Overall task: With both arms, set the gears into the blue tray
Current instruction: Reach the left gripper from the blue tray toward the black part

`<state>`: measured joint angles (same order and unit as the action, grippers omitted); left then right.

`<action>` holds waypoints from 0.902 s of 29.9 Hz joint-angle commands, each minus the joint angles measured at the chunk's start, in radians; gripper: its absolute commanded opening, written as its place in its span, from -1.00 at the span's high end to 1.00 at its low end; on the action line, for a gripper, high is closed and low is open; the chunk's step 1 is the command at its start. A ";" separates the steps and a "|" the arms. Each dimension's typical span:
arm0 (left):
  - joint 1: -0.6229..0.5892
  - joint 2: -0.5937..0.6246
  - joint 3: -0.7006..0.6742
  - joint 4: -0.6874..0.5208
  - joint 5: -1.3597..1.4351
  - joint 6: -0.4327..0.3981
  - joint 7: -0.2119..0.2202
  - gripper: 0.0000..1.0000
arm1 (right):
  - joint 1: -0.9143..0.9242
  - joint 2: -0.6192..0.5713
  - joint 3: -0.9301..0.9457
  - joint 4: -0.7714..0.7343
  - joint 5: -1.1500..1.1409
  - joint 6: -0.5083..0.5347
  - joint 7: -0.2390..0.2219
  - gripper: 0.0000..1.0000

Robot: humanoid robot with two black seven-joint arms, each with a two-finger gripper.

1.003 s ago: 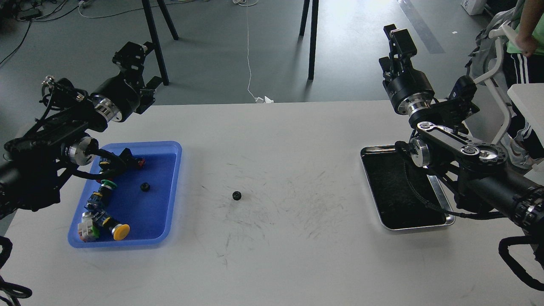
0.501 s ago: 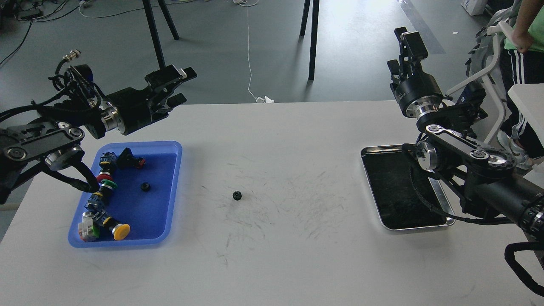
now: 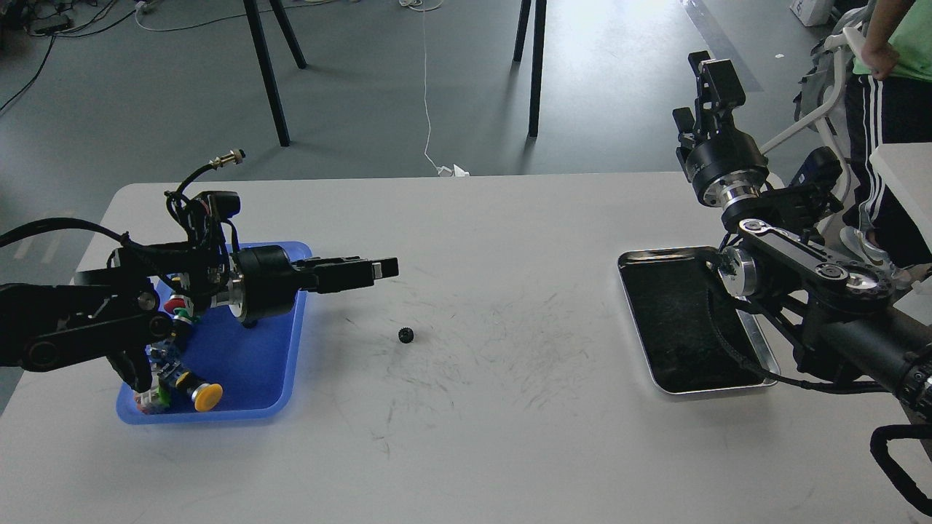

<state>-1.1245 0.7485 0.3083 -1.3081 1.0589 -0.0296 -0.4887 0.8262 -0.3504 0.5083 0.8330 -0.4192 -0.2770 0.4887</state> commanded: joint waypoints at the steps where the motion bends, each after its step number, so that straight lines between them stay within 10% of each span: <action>1: -0.012 0.005 0.003 0.009 0.110 0.013 0.000 -0.97 | -0.007 -0.013 0.004 0.008 0.000 -0.002 0.000 -0.90; 27: -0.176 -0.242 0.271 0.145 0.500 0.134 0.000 -0.96 | -0.016 -0.041 0.032 0.008 0.000 -0.002 0.000 -0.90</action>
<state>-1.3027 0.5660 0.5263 -1.2121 1.5329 0.0744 -0.4888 0.8115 -0.3884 0.5168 0.8409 -0.4202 -0.2781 0.4887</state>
